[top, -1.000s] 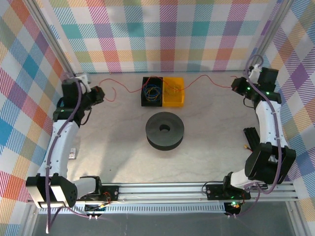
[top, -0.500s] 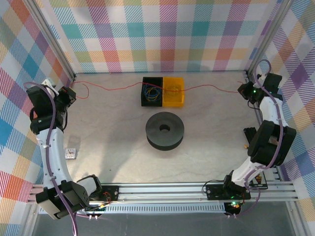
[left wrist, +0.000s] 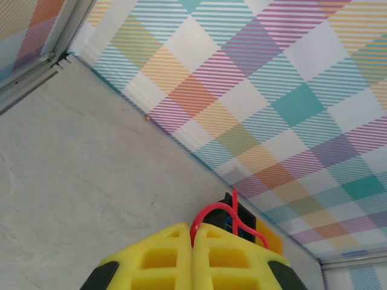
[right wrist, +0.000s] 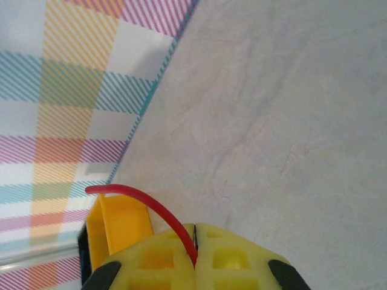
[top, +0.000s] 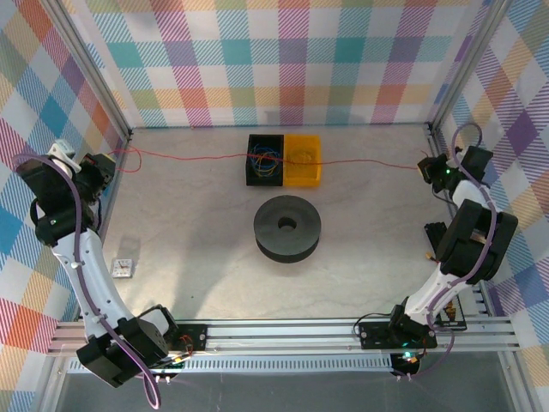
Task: Wrap the cables
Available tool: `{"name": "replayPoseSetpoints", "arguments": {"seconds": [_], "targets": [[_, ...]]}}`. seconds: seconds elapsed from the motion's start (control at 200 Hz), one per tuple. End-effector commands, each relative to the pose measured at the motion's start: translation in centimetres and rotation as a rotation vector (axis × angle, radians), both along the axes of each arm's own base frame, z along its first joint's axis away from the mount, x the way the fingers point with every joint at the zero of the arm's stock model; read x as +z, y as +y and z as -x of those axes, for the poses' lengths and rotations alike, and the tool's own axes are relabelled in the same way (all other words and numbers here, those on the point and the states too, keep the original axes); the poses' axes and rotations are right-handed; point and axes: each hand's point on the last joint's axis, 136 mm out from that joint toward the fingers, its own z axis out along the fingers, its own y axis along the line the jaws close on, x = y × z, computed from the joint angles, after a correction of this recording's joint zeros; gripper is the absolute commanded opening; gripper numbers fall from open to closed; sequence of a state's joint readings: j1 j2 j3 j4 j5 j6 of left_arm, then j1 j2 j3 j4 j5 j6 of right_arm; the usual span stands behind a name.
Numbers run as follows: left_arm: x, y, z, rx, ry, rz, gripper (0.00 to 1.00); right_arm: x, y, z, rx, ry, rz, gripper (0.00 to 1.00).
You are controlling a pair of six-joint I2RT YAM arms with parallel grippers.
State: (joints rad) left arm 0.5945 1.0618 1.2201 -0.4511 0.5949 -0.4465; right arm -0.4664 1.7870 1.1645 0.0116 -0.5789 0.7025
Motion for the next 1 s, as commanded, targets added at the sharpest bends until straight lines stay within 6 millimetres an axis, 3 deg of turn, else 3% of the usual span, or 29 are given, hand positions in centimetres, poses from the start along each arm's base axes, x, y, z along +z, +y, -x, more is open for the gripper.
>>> {"name": "replayPoseSetpoints", "arguments": {"seconds": [0.0,0.22,0.44,0.54,0.645,0.805,0.89,0.99], "targets": [[4.0,3.9,1.0,0.178,-0.103,-0.071,0.00,1.5,-7.1,0.2,-0.293,-0.094,0.016,0.00],[4.5,3.8,1.3,0.181,-0.109,-0.083,0.00,2.5,-8.9,1.5,-0.471,-0.184,-0.124,0.00],[4.8,3.2,1.2,0.142,-0.120,-0.089,0.00,4.2,-8.7,1.3,-0.466,-0.235,-0.186,0.00],[5.1,-0.8,0.3,-0.006,-0.101,-0.174,0.00,5.9,-6.4,0.1,-0.316,-0.242,-0.138,0.00],[4.4,-5.7,-0.1,-0.137,-0.045,-0.299,0.00,6.9,-2.0,-0.4,-0.145,-0.182,-0.002,0.00],[3.6,-9.0,-1.0,-0.229,-0.055,-0.292,0.00,7.2,3.6,0.2,-0.007,-0.134,0.156,0.00],[2.9,-9.9,-1.3,-0.260,-0.031,-0.300,0.00,7.0,4.6,0.7,0.002,-0.124,0.188,0.00],[0.9,-12.2,-1.6,-0.367,0.041,-0.293,0.00,6.6,4.3,1.1,-0.022,-0.103,0.203,0.00]]}}
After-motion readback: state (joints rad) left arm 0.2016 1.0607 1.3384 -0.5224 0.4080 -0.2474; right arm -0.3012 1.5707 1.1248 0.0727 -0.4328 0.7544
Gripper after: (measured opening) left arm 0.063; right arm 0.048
